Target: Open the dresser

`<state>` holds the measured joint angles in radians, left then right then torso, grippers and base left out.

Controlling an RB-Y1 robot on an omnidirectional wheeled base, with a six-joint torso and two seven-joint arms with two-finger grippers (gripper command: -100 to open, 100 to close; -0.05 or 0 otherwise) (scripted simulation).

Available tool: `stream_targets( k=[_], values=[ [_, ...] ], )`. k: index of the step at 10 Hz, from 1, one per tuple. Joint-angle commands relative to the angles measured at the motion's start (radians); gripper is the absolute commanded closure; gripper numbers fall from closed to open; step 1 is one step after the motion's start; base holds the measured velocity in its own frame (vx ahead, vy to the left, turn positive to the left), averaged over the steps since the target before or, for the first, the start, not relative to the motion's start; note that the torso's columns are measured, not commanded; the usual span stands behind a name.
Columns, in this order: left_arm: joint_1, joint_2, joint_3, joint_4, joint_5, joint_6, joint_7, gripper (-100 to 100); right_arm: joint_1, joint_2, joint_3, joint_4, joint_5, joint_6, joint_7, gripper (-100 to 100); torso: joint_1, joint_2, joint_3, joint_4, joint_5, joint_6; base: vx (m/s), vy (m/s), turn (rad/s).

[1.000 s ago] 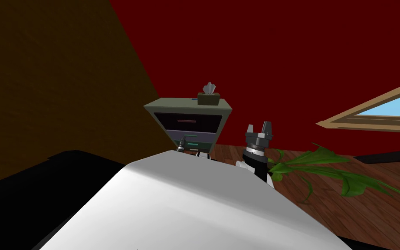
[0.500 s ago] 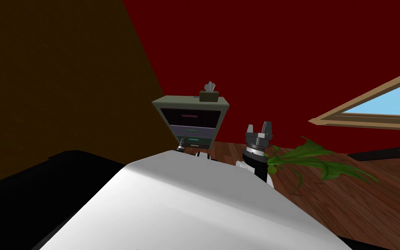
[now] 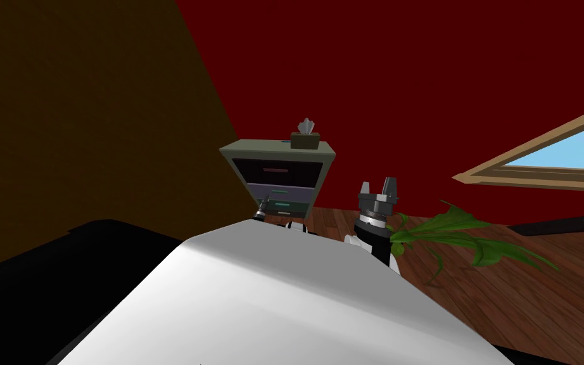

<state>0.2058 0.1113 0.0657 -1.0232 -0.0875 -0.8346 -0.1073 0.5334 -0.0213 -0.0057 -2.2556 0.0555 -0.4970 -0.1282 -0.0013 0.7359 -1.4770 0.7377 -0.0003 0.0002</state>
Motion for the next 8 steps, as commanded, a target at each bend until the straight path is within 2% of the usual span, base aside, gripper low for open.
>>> stream_targets(
  k=[1, 4, 5, 7, 8],
  values=[
    [-0.025, -0.002, 0.005, -0.005, 0.005, 0.039, 0.003, -100, 0.000, 0.000, 0.000, 0.000, 0.000, 0.000, 0.000, 0, 0.001, -0.001, -0.001, 0.000, 0.000, 0.000, 0.113, -0.014, -0.001],
    [-0.032, -0.069, 0.006, -0.003, 0.007, 0.051, 0.003, -100, 0.000, 0.000, 0.000, 0.000, 0.000, 0.000, 0.000, 0, 0.002, 0.006, 0.003, 0.001, 0.000, 0.000, 0.044, -0.011, 0.000],
    [-0.031, -0.057, 0.005, -0.007, 0.006, 0.052, 0.002, -100, 0.000, 0.000, 0.000, 0.000, 0.000, 0.000, 0.000, 0, 0.002, 0.006, 0.003, 0.001, 0.000, 0.000, 0.000, 0.000, 0.000],
    [-0.051, -0.052, 0.009, -0.025, 0.008, 0.090, 0.006, -100, 0.000, 0.000, 0.000, 0.000, 0.000, 0.000, 0.000, 0, 0.002, 0.001, 0.000, 0.000, 0.000, 0.000, 0.051, -0.002, -0.006],
    [-0.046, -0.054, 0.008, -0.022, 0.008, 0.080, 0.004, -100, 0.000, 0.000, 0.000, 0.000, 0.000, 0.000, 0.000, 0, 0.001, -0.001, -0.001, 0.000, 0.000, 0.000, 0.025, -0.002, -0.001]
  ],
)
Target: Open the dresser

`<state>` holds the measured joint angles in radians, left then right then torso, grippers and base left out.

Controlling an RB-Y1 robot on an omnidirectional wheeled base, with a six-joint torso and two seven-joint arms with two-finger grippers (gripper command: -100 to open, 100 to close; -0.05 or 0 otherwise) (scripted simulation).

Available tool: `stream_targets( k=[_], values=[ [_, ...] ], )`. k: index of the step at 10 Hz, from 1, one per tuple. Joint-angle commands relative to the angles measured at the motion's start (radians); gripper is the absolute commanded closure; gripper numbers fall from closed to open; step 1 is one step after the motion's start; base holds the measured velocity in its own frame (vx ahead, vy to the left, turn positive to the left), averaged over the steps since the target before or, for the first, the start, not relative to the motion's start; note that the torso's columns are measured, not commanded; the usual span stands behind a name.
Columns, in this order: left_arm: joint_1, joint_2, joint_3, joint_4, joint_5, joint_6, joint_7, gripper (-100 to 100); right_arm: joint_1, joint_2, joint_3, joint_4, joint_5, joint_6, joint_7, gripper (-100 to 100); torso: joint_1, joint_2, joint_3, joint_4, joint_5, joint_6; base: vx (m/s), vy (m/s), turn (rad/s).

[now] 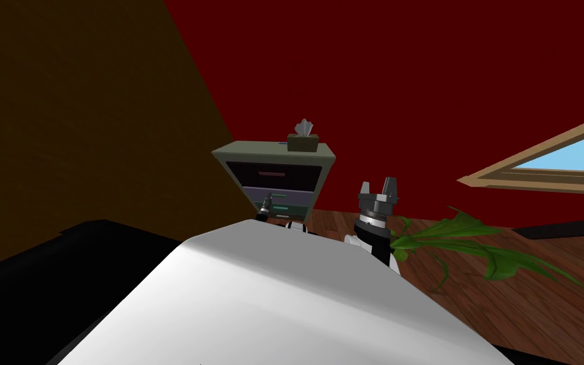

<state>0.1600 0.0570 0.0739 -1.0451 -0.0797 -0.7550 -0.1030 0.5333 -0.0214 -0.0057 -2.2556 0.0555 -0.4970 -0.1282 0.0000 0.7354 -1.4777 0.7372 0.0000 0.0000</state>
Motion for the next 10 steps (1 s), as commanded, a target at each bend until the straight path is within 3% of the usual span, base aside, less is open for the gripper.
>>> stream_targets(
  k=[1, 3, 10],
  values=[
    [0.015, -0.005, -0.003, 0.014, -0.002, -0.026, -0.003, 100, 0.000, 0.000, 0.000, 0.000, 0.000, 0.000, 0.000, 0, 0.000, 0.002, 0.001, 0.000, 0.000, 0.000, -0.039, -0.002, 0.007],
    [0.005, -0.003, -0.005, -0.004, -0.002, -0.005, 0.001, 100, 0.000, 0.000, 0.000, 0.000, 0.000, 0.000, 0.000, 0, 0.002, 0.002, 0.002, -0.001, 0.001, 0.000, -0.062, -0.007, 0.007],
    [0.023, 0.003, -0.018, -0.044, -0.009, 0.028, 0.013, 100, 0.000, 0.000, 0.000, 0.000, 0.000, 0.000, 0.000, 0, 0.000, 0.003, 0.001, 0.001, -0.001, -0.001, -0.156, -0.019, 0.015]
  ],
)
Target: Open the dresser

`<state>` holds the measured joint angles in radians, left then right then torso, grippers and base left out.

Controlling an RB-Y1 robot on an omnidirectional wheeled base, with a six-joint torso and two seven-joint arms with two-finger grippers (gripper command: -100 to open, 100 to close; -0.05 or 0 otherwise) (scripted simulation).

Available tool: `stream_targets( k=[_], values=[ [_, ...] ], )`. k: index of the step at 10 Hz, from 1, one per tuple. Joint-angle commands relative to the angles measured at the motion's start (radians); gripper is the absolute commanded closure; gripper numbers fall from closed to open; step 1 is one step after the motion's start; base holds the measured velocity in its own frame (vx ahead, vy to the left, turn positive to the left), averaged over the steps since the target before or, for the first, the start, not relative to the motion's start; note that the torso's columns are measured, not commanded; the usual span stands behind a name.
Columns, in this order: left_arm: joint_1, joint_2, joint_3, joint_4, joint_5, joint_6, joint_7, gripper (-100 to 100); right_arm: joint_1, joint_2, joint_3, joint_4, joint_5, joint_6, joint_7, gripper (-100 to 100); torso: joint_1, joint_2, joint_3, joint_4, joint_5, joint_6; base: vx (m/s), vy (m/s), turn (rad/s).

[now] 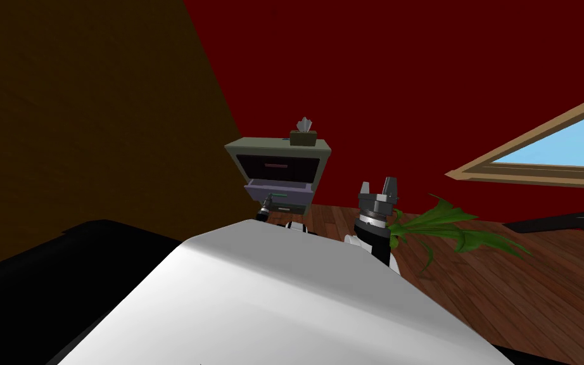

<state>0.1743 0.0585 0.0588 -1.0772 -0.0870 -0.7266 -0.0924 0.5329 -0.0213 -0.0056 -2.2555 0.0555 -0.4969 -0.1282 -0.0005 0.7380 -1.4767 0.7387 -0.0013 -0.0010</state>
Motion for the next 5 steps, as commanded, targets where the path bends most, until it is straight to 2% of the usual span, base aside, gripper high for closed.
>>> stream_targets(
  k=[1, 2, 3, 4, 5],
  values=[
    [0.014, 0.003, -0.005, -0.019, -0.003, 0.000, 0.004, 100, 0.000, 0.000, 0.000, 0.000, 0.000, 0.000, 0.000, 0, 0.001, 0.003, 0.002, 0.000, 0.000, -0.001, -0.179, -0.018, 0.023],
    [0.019, 0.003, -0.007, -0.026, -0.004, 0.000, 0.005, 100, 0.000, 0.000, 0.000, 0.000, 0.000, 0.000, 0.000, 0, 0.001, 0.003, 0.003, 0.001, 0.000, -0.001, -0.210, -0.034, 0.025],
    [-0.010, 0.011, -0.005, -0.047, -0.002, 0.048, 0.014, -100, 0.000, 0.000, 0.000, 0.000, 0.000, 0.000, 0.000, 0, 0.000, 0.004, 0.003, 0.001, 0.000, -0.001, -0.157, -0.029, 0.012],
    [-0.010, 0.011, -0.005, -0.047, -0.002, 0.051, 0.014, -100, 0.000, 0.000, 0.000, 0.000, 0.000, 0.000, 0.000, 0, 0.000, -0.001, 0.001, 0.000, 0.001, 0.000, -0.057, -0.014, 0.002],
    [-0.022, 0.016, -0.004, -0.062, -0.001, 0.077, 0.018, -100, 0.000, 0.000, 0.000, 0.000, 0.000, 0.000, 0.000, 0, 0.001, -0.006, -0.003, -0.001, 0.001, 0.001, -0.019, -0.005, 0.001]
  ],
)
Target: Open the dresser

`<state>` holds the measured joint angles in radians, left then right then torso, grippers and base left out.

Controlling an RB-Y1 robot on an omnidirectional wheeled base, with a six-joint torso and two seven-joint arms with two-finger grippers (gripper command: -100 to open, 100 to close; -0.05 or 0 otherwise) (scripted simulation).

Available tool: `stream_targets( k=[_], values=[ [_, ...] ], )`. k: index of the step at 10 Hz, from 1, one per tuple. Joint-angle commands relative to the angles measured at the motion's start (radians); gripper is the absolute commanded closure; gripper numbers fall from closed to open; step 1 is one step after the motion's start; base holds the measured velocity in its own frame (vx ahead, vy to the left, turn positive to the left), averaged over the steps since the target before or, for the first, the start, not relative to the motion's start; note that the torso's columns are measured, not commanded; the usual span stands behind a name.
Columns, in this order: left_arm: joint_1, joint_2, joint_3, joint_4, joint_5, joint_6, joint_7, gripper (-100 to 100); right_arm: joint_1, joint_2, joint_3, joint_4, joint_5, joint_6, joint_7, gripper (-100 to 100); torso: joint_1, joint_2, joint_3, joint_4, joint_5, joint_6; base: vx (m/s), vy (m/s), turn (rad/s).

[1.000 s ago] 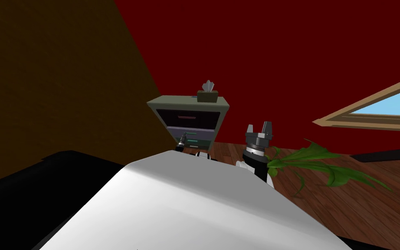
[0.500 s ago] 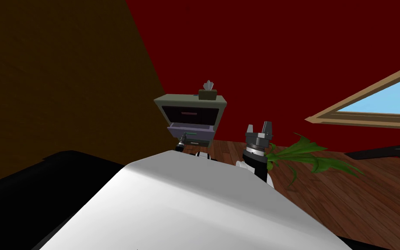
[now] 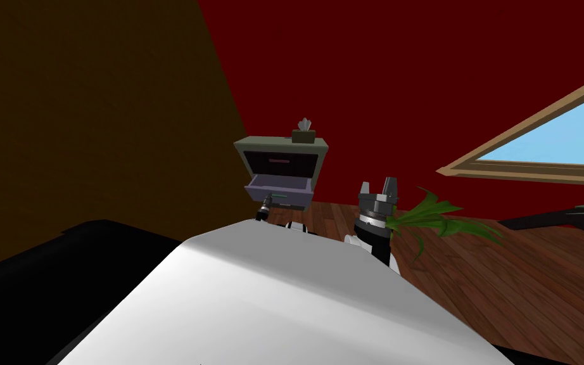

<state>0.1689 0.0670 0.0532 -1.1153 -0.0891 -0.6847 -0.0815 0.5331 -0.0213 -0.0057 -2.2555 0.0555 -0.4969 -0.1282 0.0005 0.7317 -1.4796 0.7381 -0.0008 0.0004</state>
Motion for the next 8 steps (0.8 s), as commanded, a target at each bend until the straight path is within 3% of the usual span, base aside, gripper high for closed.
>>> stream_targets(
  k=[1, 7, 8],
  values=[
    [-0.028, 0.013, 0.002, -0.038, 0.003, 0.061, 0.011, -100, 0.000, 0.000, 0.000, 0.000, 0.000, 0.000, 0.000, 0, 0.000, -0.001, -0.001, 0.000, 0.000, 0.000, -0.027, -0.002, 0.000],
    [-0.098, 0.043, 0.007, -0.127, 0.009, 0.219, 0.038, -100, 0.000, 0.000, 0.000, 0.000, 0.000, 0.000, 0.000, 0, -0.003, 0.011, 0.006, 0.004, -0.002, -0.001, -0.066, -0.015, 0.002],
    [-0.082, 0.037, 0.004, -0.109, 0.008, 0.201, 0.034, -100, 0.000, 0.000, 0.000, 0.000, 0.000, 0.000, 0.000, 0, -0.005, 0.013, 0.007, 0.007, -0.004, -0.001, -0.028, -0.010, 0.000]
  ],
)
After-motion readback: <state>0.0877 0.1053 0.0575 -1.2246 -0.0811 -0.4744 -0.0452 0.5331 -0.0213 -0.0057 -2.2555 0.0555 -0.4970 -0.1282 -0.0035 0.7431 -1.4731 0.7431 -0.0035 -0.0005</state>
